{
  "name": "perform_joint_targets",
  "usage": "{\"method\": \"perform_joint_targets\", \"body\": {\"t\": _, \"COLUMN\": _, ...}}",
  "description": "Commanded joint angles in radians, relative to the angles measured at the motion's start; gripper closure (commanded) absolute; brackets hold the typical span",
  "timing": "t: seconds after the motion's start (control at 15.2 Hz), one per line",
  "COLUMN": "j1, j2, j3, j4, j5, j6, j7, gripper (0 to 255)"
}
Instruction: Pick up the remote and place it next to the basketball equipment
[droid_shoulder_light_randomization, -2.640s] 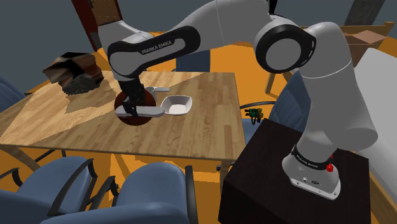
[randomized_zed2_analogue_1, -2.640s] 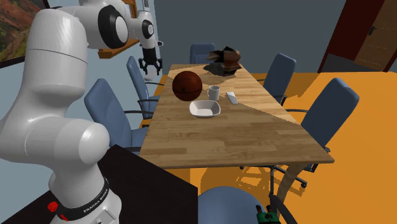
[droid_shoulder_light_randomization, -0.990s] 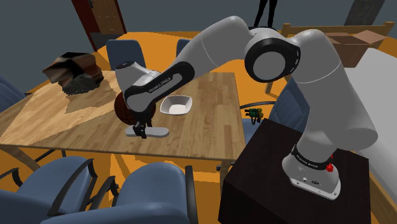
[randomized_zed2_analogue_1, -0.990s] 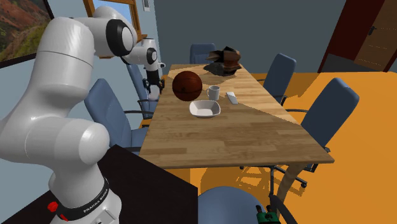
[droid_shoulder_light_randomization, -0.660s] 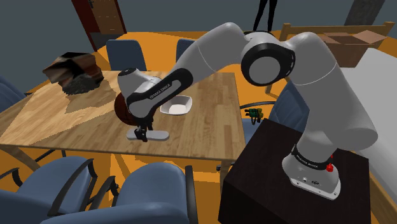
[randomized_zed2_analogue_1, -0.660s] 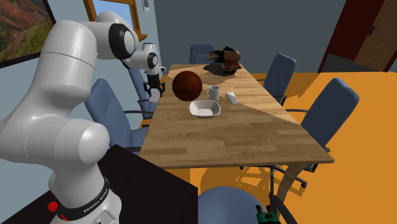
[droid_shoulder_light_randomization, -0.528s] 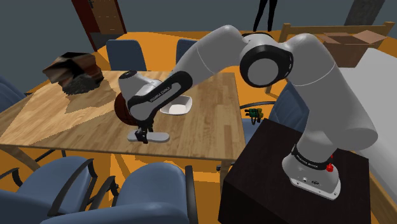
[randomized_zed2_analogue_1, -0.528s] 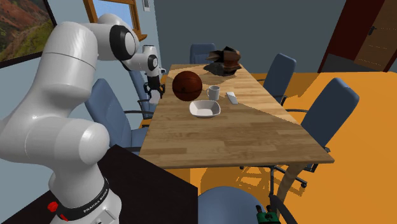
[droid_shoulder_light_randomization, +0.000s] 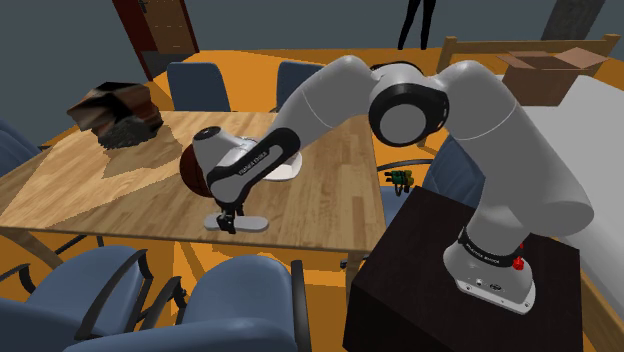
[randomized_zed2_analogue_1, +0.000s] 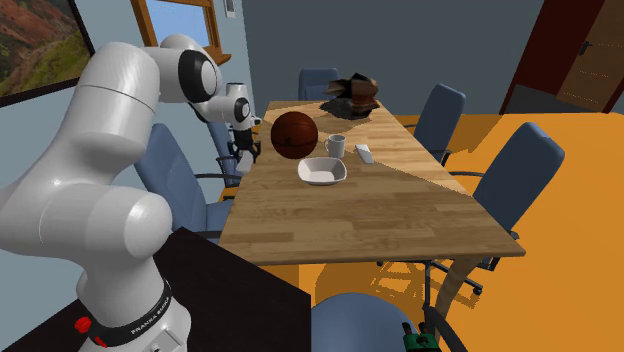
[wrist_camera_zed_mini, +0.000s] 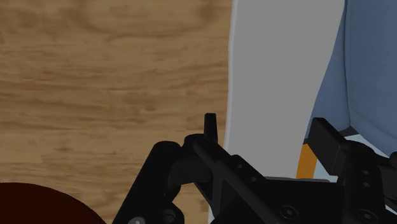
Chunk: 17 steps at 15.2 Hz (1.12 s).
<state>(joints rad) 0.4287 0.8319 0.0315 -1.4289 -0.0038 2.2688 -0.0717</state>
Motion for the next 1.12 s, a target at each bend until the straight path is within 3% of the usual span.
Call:
{"method": "perform_joint_targets", "body": {"t": 0.0, "j1": 0.0, "j2": 0.019, "j3": 0.0, "j4": 0.004, "j5": 0.0, "j6": 0.015, "j7": -0.001, "gripper": 255}}
{"method": "perform_joint_targets", "body": {"t": 0.86, "j1": 0.001, "j2": 0.069, "j3": -0.001, "j4": 0.019, "j5": -0.001, "j6": 0.051, "j7": -0.001, "gripper": 255}}
{"method": "perform_joint_targets", "body": {"t": 0.92, "j1": 0.001, "j2": 0.069, "j3": -0.001, "j4": 0.019, "j5": -0.001, "j6": 0.051, "j7": -0.001, "gripper": 0}}
{"method": "perform_joint_targets", "body": {"t": 1.06, "j1": 0.001, "j2": 0.069, "j3": -0.001, "j4": 0.018, "j5": -0.001, "j6": 0.051, "j7": -0.001, "gripper": 0}}
